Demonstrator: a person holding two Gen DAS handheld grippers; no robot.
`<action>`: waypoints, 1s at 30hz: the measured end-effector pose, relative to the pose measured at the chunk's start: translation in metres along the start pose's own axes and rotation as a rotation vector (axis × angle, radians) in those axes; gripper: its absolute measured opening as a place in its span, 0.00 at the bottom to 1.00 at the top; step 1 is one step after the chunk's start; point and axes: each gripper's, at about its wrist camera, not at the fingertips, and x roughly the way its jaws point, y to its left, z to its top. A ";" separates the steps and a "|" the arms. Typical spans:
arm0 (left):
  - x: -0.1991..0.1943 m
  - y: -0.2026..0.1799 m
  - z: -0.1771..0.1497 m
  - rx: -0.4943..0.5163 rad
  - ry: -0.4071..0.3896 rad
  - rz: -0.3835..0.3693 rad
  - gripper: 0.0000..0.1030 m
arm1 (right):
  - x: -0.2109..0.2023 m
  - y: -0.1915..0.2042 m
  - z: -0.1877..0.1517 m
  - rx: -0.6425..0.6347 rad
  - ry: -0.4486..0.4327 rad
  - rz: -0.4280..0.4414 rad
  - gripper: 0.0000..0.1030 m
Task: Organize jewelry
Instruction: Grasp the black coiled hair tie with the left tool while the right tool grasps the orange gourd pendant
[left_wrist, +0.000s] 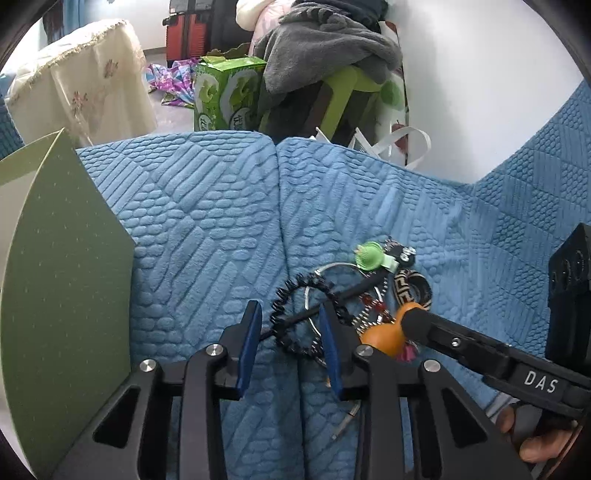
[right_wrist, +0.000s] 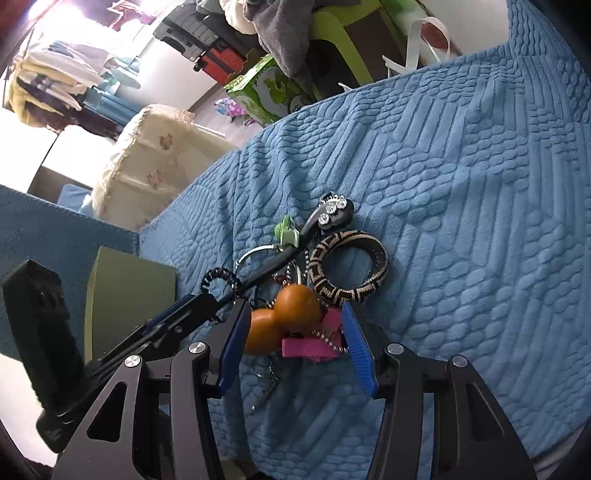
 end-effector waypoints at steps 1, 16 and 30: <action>0.002 0.001 0.001 0.002 0.001 0.001 0.30 | 0.001 0.000 0.001 0.001 0.004 0.005 0.47; -0.001 0.003 -0.002 -0.009 0.012 -0.020 0.07 | -0.005 0.021 -0.002 -0.120 -0.014 -0.067 0.23; -0.068 0.000 -0.023 0.015 -0.075 -0.008 0.07 | -0.041 0.051 -0.031 -0.247 -0.091 -0.220 0.23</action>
